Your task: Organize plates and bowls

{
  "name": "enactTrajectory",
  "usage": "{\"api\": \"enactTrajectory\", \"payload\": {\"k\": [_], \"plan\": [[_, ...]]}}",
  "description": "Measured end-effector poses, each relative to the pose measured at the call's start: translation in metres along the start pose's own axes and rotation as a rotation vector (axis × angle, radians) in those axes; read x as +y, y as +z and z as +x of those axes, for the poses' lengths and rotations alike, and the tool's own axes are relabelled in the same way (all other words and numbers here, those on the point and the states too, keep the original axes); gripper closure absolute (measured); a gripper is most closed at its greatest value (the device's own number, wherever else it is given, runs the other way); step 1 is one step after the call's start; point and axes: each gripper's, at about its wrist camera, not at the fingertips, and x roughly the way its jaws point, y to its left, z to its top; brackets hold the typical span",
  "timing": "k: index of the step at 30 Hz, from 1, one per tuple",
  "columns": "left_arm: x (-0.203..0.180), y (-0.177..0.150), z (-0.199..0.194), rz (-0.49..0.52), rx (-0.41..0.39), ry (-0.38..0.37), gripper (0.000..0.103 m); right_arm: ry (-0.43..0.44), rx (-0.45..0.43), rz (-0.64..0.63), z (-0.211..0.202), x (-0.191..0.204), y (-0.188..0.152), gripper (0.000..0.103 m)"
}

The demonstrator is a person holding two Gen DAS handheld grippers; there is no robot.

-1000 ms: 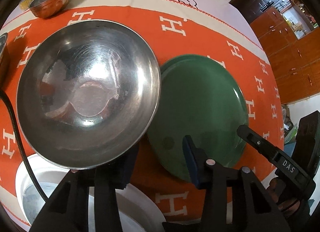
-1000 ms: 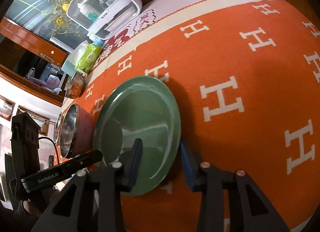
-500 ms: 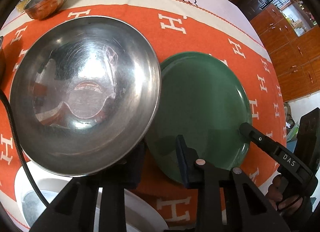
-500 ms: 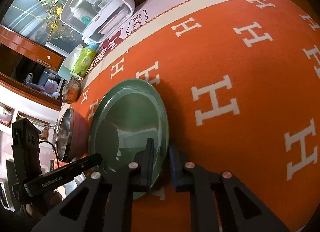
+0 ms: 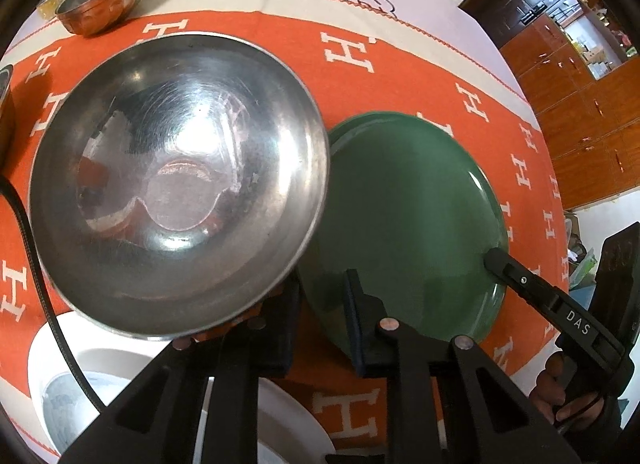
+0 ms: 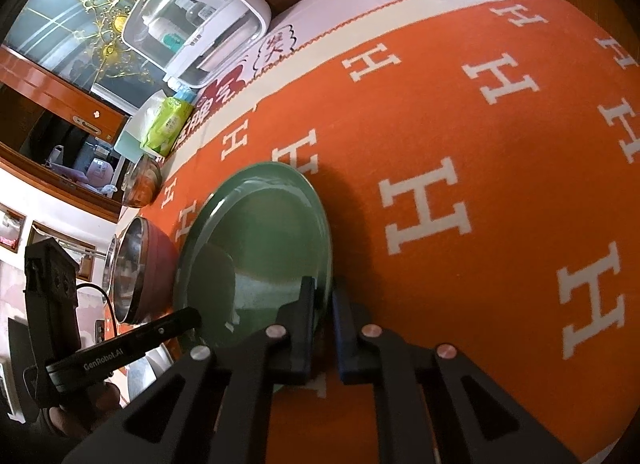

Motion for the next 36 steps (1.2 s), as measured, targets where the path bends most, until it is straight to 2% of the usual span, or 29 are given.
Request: {"api": "enactTrajectory", "payload": {"k": [17,36], "plan": [[-0.031,-0.023,-0.047,0.101,-0.094,-0.067,0.084,-0.013,-0.133,-0.032,-0.051,0.014,-0.016,0.095],[-0.010,-0.084,-0.125,0.114,-0.225,-0.067,0.084,0.021,-0.213,-0.151,-0.094,0.064,-0.054,0.094]]}}
